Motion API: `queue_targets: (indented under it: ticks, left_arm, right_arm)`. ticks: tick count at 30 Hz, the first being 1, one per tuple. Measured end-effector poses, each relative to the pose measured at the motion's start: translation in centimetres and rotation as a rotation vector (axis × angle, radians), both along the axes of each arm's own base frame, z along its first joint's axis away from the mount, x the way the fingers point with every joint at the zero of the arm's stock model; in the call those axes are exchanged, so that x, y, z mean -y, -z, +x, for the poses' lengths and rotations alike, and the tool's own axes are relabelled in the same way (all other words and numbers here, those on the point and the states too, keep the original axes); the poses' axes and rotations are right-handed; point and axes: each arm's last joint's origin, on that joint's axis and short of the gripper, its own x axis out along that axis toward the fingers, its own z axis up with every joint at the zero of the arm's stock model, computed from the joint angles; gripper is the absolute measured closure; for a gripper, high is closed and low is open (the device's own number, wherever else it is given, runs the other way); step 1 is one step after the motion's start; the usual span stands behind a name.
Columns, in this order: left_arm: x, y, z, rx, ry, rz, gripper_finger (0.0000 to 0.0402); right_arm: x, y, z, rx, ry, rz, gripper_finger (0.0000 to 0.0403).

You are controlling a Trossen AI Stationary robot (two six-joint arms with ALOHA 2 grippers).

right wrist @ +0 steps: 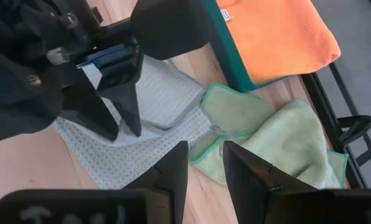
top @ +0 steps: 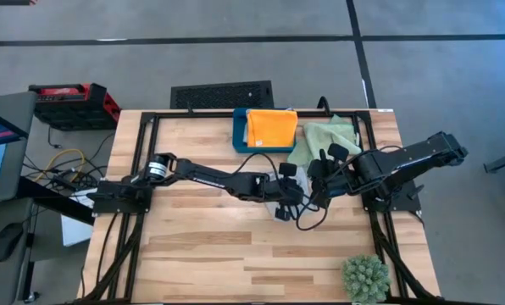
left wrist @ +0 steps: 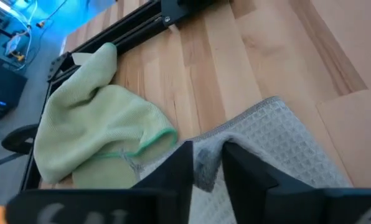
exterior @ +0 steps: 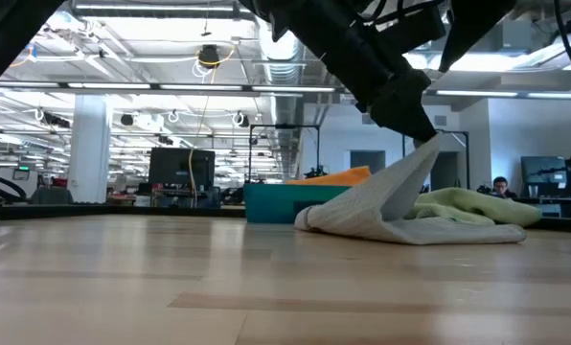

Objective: Fold microfiber towels
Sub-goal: Fold the gray microfiber cloth

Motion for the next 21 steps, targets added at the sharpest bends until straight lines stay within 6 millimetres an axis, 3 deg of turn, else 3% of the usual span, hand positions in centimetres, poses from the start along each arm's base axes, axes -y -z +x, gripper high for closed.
queue_targets:
  ticks: [10,21]
  left_arm:
    - [0.2,0.0,0.0,0.006,-0.015,-0.031,0.0252]
    - [2.2,-0.3,-1.5,-0.111,-0.027,0.061,0.0248]
  right_arm:
    - [0.0,0.0,0.0,-0.001,0.0,0.0,0.0278]
    - [-0.3,0.1,-0.2,-0.016,-0.019,0.014,0.0278]
